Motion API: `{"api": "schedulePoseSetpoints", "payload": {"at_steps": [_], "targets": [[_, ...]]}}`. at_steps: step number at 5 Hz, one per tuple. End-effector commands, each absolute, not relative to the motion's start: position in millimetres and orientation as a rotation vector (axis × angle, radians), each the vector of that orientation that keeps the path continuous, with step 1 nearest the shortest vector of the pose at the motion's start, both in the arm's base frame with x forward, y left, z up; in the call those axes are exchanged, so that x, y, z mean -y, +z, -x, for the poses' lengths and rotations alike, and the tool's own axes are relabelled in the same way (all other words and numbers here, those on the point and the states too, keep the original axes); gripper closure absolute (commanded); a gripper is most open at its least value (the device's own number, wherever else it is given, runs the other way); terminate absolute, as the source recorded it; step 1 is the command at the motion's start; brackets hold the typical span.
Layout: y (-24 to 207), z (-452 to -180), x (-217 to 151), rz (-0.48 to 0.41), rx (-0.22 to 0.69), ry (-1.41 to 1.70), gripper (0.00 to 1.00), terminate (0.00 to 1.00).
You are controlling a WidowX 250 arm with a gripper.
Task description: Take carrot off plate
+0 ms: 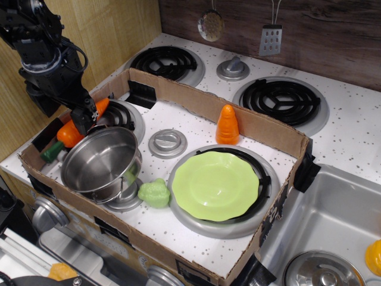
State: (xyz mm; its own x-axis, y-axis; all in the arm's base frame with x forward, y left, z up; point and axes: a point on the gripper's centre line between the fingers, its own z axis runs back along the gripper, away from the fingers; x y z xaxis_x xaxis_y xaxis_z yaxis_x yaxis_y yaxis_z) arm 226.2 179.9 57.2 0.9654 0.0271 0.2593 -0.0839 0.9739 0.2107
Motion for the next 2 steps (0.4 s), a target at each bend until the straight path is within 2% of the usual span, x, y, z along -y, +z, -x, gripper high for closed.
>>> {"api": "schedulePoseSetpoints", "payload": {"at_steps": [1, 2], "targets": [[82.1, -237.7, -181.0, -0.264, 0.285, 0.038, 0.0, 0.0], [86.0, -245.8, -174.3, -0.255, 0.268, 0.032, 0.0, 1.0]]}}
